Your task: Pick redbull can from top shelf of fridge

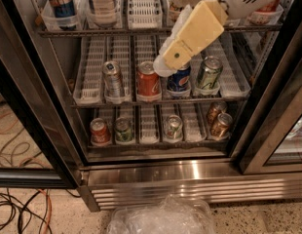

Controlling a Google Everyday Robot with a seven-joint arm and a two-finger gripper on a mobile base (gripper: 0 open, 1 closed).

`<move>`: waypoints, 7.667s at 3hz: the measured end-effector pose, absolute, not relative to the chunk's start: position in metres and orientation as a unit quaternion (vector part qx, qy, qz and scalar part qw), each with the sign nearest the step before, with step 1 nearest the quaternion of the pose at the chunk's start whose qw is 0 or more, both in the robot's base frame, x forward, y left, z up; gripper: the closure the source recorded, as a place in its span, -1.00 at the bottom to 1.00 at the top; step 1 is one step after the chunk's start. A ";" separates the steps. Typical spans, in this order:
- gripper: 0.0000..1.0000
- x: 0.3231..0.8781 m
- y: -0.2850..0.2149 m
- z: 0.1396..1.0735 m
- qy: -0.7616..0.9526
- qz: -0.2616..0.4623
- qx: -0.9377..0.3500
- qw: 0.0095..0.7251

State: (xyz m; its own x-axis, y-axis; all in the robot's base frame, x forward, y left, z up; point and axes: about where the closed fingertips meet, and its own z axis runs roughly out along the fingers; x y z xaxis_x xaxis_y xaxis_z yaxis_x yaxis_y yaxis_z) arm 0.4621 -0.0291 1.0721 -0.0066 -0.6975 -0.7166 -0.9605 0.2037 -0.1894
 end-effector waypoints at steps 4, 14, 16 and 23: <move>-1.00 0.450 0.130 1.069 0.720 0.339 -0.449 0.406; -1.00 0.435 0.179 1.073 0.769 0.354 -0.238 0.477; -1.00 0.435 0.179 1.073 0.769 0.354 -0.238 0.477; -1.00 0.487 0.061 1.075 0.779 0.230 -0.060 0.580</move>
Offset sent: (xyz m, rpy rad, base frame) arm 0.0569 0.1414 0.0145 0.1937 -0.0232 -0.0082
